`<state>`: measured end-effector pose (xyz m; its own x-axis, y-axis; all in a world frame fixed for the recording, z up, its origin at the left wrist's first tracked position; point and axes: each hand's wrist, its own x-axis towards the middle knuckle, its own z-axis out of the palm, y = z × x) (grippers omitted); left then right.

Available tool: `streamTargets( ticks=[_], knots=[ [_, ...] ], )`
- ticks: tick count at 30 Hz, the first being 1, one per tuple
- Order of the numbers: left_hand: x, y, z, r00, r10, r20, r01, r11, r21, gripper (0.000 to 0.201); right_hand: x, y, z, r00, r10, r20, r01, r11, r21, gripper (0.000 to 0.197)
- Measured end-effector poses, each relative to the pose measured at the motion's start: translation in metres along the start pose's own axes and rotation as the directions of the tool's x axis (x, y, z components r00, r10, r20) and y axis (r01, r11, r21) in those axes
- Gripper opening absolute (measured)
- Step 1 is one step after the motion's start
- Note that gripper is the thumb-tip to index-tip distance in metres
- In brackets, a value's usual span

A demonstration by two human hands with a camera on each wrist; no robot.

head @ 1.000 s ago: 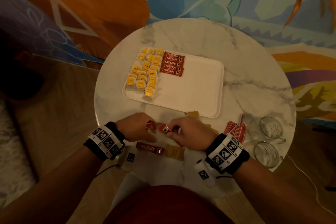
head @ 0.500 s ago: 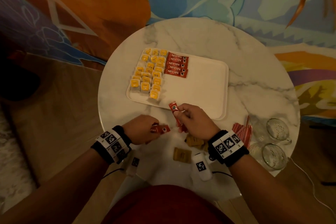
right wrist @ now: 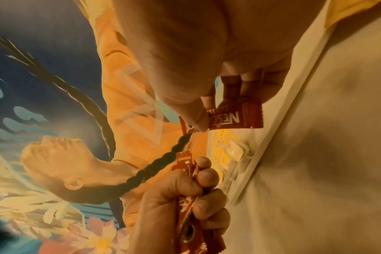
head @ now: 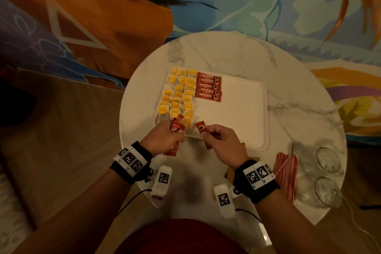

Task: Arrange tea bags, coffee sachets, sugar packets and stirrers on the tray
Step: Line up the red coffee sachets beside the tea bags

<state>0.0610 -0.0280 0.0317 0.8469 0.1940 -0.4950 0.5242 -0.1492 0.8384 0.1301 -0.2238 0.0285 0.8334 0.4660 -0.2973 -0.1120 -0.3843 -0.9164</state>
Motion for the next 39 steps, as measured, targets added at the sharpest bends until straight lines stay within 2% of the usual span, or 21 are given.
streamTargets(
  ticks=[3,6,8,11,14,20,26,33,39],
  knots=[
    [0.004,0.001,-0.005,1.0,0.031,0.005,-0.03,0.999,-0.015,0.018,0.007,-0.006,0.009,0.998,0.027,-0.05,-0.021,0.994,0.108,0.01],
    [0.01,-0.004,-0.01,0.983,0.18,0.019,-0.18,0.983,-0.023,0.025,0.013,-0.011,0.018,0.996,0.074,-0.055,-0.057,0.965,0.255,0.011],
    [0.013,-0.007,-0.012,0.974,0.225,-0.006,-0.225,0.974,-0.014,0.031,0.016,-0.014,0.023,0.99,0.125,-0.067,-0.095,0.933,0.347,0.013],
    [0.018,-0.009,-0.015,0.976,0.209,-0.067,-0.213,0.976,-0.045,0.027,0.021,-0.015,0.032,0.98,0.175,-0.089,-0.124,0.904,0.408,0.013],
    [0.023,-0.01,-0.02,0.976,0.182,-0.116,-0.193,0.977,-0.095,0.014,0.022,-0.015,0.036,0.969,0.218,-0.117,-0.145,0.883,0.446,0.013],
    [0.036,-0.008,-0.027,0.974,0.161,-0.159,-0.184,0.973,-0.143,0.016,0.02,-0.011,0.031,0.973,0.135,-0.187,-0.093,0.972,0.216,0.011],
    [0.044,-0.002,-0.029,0.98,0.155,-0.126,-0.173,0.973,-0.151,0.021,0.025,-0.006,0.016,0.959,0.117,-0.259,-0.073,0.982,0.173,0.01],
    [0.049,0.01,-0.027,0.992,0.065,-0.111,-0.1,0.936,-0.338,0.007,0.055,-0.01,-0.014,0.919,0.13,-0.372,-0.093,0.989,0.115,0.014],
    [0.05,0.016,-0.025,0.997,-0.069,-0.033,0.04,0.834,-0.55,0.007,0.101,0.004,-0.024,0.891,0.19,-0.413,-0.222,0.975,-0.03,0.017]
  ],
)
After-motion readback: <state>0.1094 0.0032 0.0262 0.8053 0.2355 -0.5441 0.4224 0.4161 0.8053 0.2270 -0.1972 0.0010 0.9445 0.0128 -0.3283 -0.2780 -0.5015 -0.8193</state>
